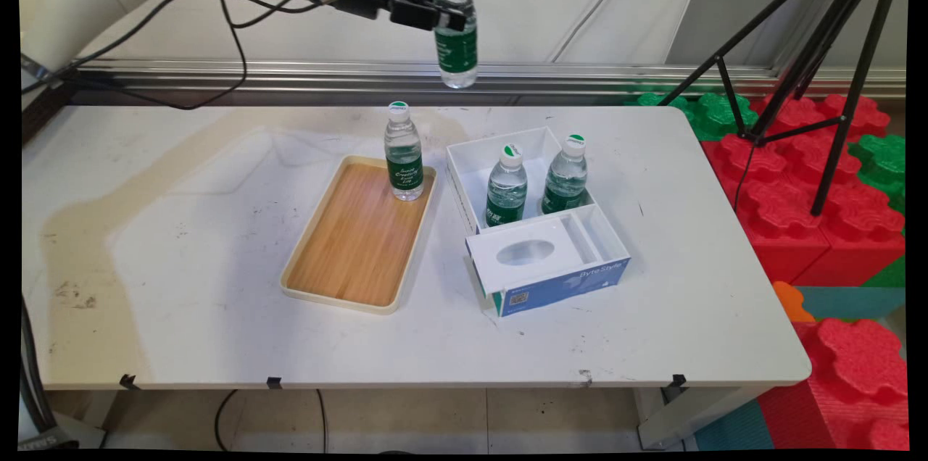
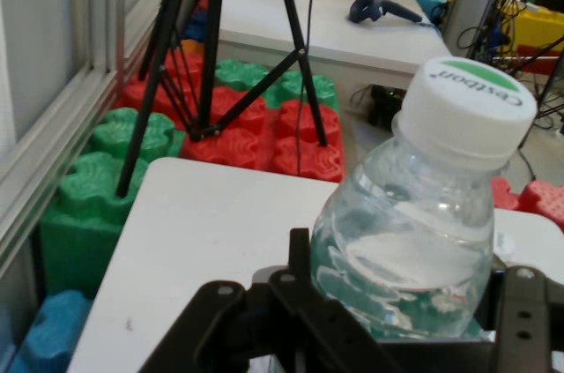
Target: Place the picked object on the tray
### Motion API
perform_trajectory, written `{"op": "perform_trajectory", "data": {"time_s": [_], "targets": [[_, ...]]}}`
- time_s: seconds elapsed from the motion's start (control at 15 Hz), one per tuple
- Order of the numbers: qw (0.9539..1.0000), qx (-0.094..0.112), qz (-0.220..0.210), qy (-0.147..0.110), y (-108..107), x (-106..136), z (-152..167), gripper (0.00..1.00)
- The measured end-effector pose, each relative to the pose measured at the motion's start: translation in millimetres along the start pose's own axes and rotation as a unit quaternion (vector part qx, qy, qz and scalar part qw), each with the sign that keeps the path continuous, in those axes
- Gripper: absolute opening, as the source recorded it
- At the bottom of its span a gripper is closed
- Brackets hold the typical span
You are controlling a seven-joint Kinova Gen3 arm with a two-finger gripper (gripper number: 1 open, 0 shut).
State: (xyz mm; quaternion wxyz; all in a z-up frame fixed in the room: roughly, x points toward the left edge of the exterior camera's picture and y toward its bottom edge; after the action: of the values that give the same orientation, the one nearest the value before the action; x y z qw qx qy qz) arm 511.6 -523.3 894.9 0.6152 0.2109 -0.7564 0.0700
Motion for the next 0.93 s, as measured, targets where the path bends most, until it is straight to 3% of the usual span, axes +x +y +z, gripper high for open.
{"op": "perform_trajectory", "data": {"time_s": [0.47,0.93], "targets": [[0.9994,0.031,0.0,-0.014,0,-8,-50,0.0],[0.9987,0.037,-0.005,-0.034,12,-28,-87,0.0]]}}
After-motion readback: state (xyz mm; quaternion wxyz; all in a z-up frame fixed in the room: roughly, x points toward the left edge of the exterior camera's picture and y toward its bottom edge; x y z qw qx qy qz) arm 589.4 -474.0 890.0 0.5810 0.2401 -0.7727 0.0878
